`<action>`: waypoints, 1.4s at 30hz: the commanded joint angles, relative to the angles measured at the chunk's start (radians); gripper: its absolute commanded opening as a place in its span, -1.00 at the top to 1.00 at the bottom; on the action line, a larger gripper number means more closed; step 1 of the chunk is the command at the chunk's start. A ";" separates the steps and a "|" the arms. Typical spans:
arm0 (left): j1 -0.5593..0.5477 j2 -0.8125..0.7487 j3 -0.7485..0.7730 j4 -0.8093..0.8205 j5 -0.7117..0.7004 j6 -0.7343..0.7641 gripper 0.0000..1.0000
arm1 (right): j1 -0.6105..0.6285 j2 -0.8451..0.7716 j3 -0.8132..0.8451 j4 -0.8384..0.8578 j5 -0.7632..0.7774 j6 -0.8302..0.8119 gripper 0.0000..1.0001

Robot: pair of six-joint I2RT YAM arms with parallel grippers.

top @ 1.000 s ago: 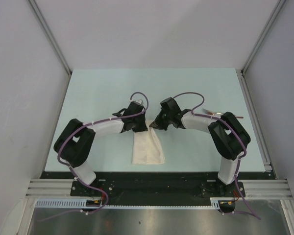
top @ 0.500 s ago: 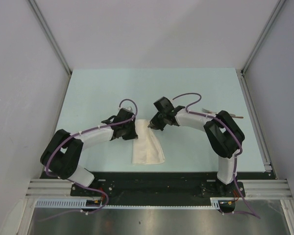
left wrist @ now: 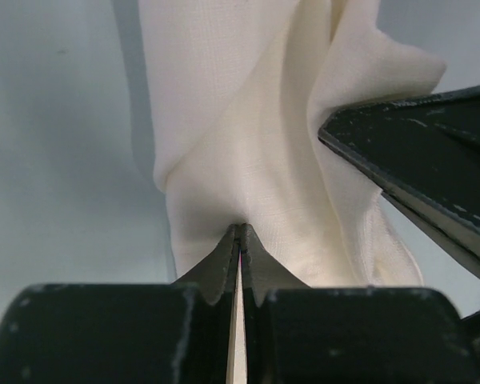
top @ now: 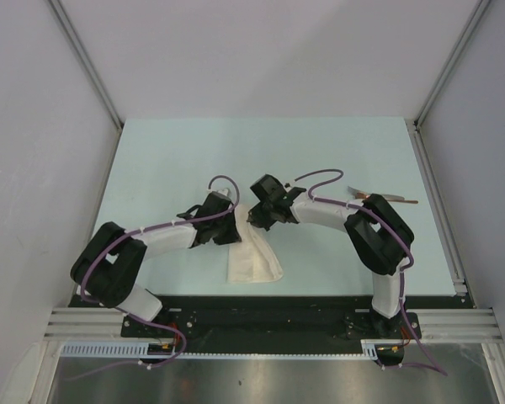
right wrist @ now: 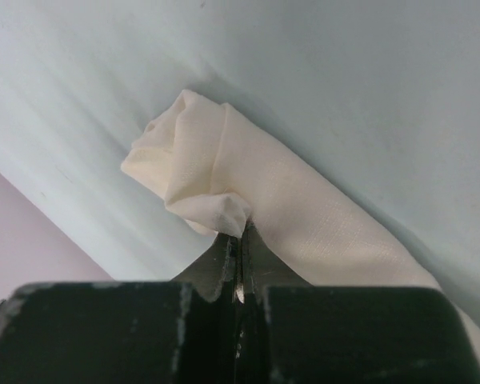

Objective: Fold the napkin into a case and place the utensils inside
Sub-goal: Fold the 2/3-rectangle-folded napkin at the center of the board.

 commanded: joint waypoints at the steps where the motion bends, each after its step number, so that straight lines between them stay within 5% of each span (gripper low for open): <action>1: -0.023 -0.009 -0.010 0.036 0.039 -0.021 0.92 | 0.005 -0.025 0.037 -0.065 0.117 0.018 1.00; 14: 0.005 -0.114 0.052 -0.071 0.068 -0.030 0.90 | 0.073 0.103 0.291 -0.375 0.356 -0.387 1.00; 23: 0.189 -0.311 -0.051 -0.091 0.084 -0.105 0.90 | 0.133 0.228 0.506 -0.607 0.519 -0.400 1.00; 31: 0.448 -0.442 -0.071 -0.311 -0.010 -0.116 0.90 | 0.183 0.334 0.699 -0.714 0.588 -0.444 1.00; 42: 0.435 -0.244 -0.198 -0.030 0.348 -0.131 0.93 | 0.223 0.476 0.927 -0.811 0.611 -0.510 1.00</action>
